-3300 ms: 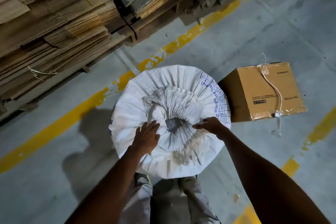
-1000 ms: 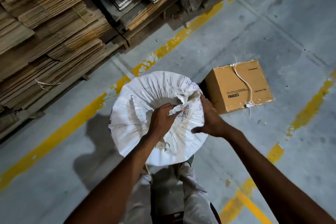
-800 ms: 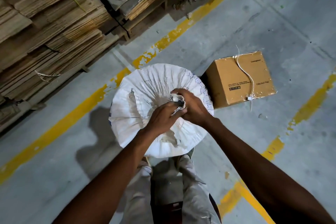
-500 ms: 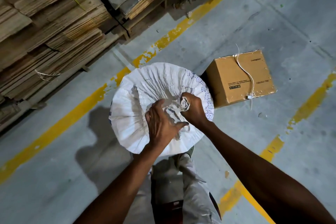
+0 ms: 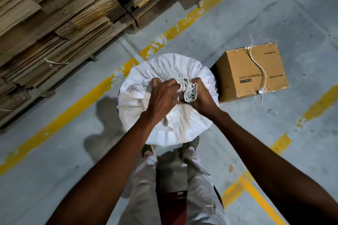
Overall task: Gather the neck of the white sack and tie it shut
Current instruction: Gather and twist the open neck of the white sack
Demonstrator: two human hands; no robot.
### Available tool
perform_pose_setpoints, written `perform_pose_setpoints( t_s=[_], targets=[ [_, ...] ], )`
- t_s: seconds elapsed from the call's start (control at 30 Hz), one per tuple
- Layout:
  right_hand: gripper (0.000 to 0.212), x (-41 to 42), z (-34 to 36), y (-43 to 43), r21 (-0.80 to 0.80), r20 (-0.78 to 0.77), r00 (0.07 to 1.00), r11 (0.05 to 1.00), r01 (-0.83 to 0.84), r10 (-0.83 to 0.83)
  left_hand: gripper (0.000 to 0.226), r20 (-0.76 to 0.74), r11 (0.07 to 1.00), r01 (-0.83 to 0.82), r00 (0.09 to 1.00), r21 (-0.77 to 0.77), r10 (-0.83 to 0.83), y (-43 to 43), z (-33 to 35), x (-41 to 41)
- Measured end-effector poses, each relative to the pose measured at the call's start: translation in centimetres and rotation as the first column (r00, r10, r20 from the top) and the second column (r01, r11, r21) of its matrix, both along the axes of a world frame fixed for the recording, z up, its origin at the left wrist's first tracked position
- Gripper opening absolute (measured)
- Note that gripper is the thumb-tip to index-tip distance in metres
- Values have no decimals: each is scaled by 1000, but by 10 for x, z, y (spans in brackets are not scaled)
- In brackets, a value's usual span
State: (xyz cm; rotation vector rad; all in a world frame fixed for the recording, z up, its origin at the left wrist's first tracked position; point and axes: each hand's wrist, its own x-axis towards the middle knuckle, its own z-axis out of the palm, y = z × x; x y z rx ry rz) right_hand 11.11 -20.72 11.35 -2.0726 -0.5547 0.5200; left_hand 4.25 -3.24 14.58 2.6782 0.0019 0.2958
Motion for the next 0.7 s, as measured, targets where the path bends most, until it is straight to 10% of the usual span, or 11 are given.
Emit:
perform_pose_setpoints(
  t_s=[0.1,0.23,0.47,0.63,0.7],
  targets=[
    [99,-1,9,18,-23,-99,995,1000,9,-11,16,31,988,127,991,85,-130,-1,6,14],
    [28,10,21,18,-103,272,961,994,-28,55,14,-53,970,225,974,89,-221,11,4,9],
    [52,15,10,25,-39,-147,948,959,281,-284,117,-526,827,-517,777,-220,346,-16,-14,-28],
    [32,25,9,18,-127,226,973,992,-20,49,28,-415,713,-600,789,-363,452,17,-28,-24],
    [21,34,4,3,-166,453,849,962,-219,271,34,-276,766,-483,874,-424,399,47,-23,-23]
  ],
)
